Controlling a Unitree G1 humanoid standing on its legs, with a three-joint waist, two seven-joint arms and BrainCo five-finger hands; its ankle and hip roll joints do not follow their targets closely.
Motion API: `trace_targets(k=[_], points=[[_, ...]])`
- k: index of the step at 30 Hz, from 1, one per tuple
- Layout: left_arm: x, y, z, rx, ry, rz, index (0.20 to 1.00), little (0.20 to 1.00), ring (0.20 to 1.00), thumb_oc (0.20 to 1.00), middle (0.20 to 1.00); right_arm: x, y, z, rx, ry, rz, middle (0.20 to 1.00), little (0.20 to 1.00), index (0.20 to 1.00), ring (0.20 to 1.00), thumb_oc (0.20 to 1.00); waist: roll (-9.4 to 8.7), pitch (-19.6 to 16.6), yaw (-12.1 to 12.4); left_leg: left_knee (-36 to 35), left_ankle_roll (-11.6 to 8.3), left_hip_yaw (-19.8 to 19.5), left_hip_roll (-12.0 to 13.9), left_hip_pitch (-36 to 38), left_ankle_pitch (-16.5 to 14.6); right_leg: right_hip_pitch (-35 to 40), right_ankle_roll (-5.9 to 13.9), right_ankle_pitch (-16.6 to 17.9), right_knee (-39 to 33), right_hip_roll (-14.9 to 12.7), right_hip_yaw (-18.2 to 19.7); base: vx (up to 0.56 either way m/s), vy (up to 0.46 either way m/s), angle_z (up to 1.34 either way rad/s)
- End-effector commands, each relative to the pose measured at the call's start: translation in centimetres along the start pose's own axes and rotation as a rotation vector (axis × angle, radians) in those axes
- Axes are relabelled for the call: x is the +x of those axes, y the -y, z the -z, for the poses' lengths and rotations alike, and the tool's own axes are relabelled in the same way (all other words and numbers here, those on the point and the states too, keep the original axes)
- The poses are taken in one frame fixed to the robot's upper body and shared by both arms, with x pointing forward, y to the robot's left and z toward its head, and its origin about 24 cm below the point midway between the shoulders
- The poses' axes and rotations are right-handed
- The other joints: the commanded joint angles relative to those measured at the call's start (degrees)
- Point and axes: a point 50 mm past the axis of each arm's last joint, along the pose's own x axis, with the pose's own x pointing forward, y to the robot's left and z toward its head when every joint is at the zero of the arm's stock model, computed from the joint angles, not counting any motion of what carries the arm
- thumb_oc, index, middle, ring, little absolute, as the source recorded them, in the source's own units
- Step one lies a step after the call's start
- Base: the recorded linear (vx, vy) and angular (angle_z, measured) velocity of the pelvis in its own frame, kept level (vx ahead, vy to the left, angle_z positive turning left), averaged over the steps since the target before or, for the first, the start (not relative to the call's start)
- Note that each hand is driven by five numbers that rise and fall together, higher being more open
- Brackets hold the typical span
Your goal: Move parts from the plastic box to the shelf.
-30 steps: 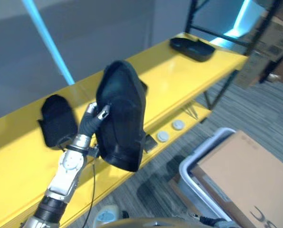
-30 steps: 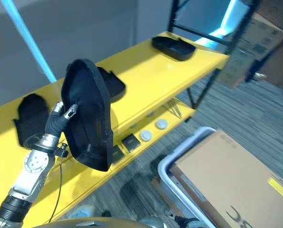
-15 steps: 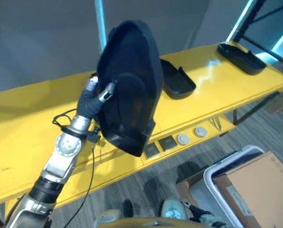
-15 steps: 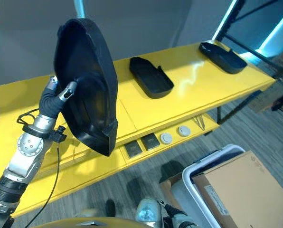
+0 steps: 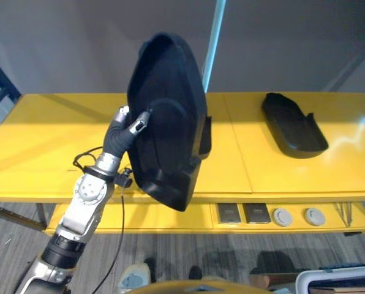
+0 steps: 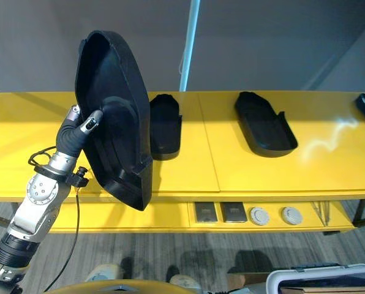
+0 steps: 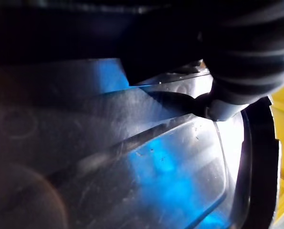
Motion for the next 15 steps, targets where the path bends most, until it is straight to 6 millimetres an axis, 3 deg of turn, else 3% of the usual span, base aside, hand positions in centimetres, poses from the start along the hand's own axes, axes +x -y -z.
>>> trace_targets(k=[1, 3, 5, 6, 8, 9, 11, 12, 15], points=[[0.5, -0.3, -2.7, -0.031, 0.18, -0.065, 0.2, 0.2, 0.2, 0.2, 0.2, -0.1, 1.2, 0.8, -0.028, -0.079, -0.038, 1.0, 1.0, 1.0, 1.0, 1.0, 1.89, -2.14, 0.0, -6.9, -0.41, -0.25, 6.59, 3.5, 14.09, -2.92, 4.04, -2.57, 6.73, -2.02, 5.35, -0.01, 0.819, 0.51], [0.4, -0.4, -2.7, -0.003, 0.192, -0.073, 0.2, 0.2, 0.2, 0.2, 0.2, -0.2, 2.0, 0.8, -0.086, -0.089, -0.006, 1.0, 1.0, 1.0, 1.0, 1.0, 3.05, -2.0, -0.09, -9.34, -1.86, -2.88, 9.64, 4.72, 15.83, -3.49, 5.12, -3.51, 8.62, -3.77, 6.35, 0.03, 0.787, 0.39], [0.4, -0.6, -2.8, 0.017, 0.196, -0.074, 0.2, 0.2, 0.2, 0.2, 0.2, -0.3, 2.3, 0.5, -0.095, -0.079, 0.01, 1.0, 1.0, 1.0, 1.0, 1.0, 3.57, -1.81, 0.0, -9.35, -2.09, -4.56, 9.66, 5.46, 14.58, -3.81, 5.88, -3.99, 10.08, -5.11, 7.39, 0.06, 0.549, 0.2], [0.7, -0.7, -2.8, 0.037, 0.194, -0.059, 0.2, 0.2, 0.2, 0.2, 0.2, -0.4, 2.6, -0.1, -0.065, -0.042, 0.029, 1.0, 1.0, 1.0, 1.0, 1.0, 3.77, -1.88, -0.17, -9.65, -1.81, -3.55, 8.67, 6.88, 10.43, -3.43, 7.17, -3.79, 10.79, -7.43, 7.53, 0.07, 0.479, -0.16], [0.9, -0.5, -2.8, 0.071, 0.191, -0.04, 0.2, 0.2, 0.2, 0.2, 0.2, -0.5, 2.7, -0.8, -0.053, -0.018, 0.042, 1.0, 1.0, 1.0, 1.0, 1.0, 3.82, -1.96, -0.22, -9.95, -1.48, -2.69, 7.83, 7.62, 8.55, -3.16, 8.12, -3.26, 10.86, -8.95, 7.37, 0.08, 0.474, -0.1], [1.5, -0.2, -2.7, 0.158, 0.184, 0.01, 0.2, 0.2, 0.2, 0.2, 0.2, -0.6, 2.5, -2.1, -0.028, 0.038, 0.038, 1.0, 1.0, 1.0, 1.0, 1.0, 3.81, -2.13, -0.15, -10.19, -0.51, -2.26, 5.86, 8.03, 6.85, -3.22, 9.94, -0.74, 10.59, -11.61, 7.5, 0.07, 0.482, 0.02], [2.1, -0.3, -3.0, 0.172, 0.183, 0.034, 0.2, 0.2, 0.2, 0.2, 0.2, -0.7, 1.6, -3.5, -0.002, 0.113, 0.003, 1.0, 1.0, 1.0, 1.0, 1.0, 3.65, -2.08, 0.39, -10.44, 0.13, -1.98, 4.34, 7.72, 6.51, -3.74, 10.74, 3.47, 9.58, -14.68, 6.97, 0.04, 0.474, 0.08], [2.0, -1.8, -3.1, 0.214, 0.156, 0.004, 0.2, 0.2, 0.2, 0.2, 0.2, -1.2, 0.0, -6.0, -0.103, 0.216, -0.007, 1.0, 1.0, 1.0, 1.0, 1.0, 3.19, -2.07, 2.42, -12.93, 0.86, 2.1, 2.54, 8.14, 7.25, -4.71, 11.55, 8.25, 7.72, -17.12, 1.95, -0.03, 0.44, 0.05], [1.9, -2.4, -2.5, 0.163, 0.12, -0.037, 0.2, 0.2, 0.2, 0.2, 0.2, -1.3, -0.8, -6.5, -0.043, 0.276, -0.005, 1.0, 1.0, 1.0, 1.0, 1.0, 3.48, -2.03, 1.41, -15.44, 2.83, 0.08, 0.48, 7.3, 7.39, -6.14, 10.16, 2.35, 8.82, -8.98, 4.48, 0.0, 0.289, -0.4]])
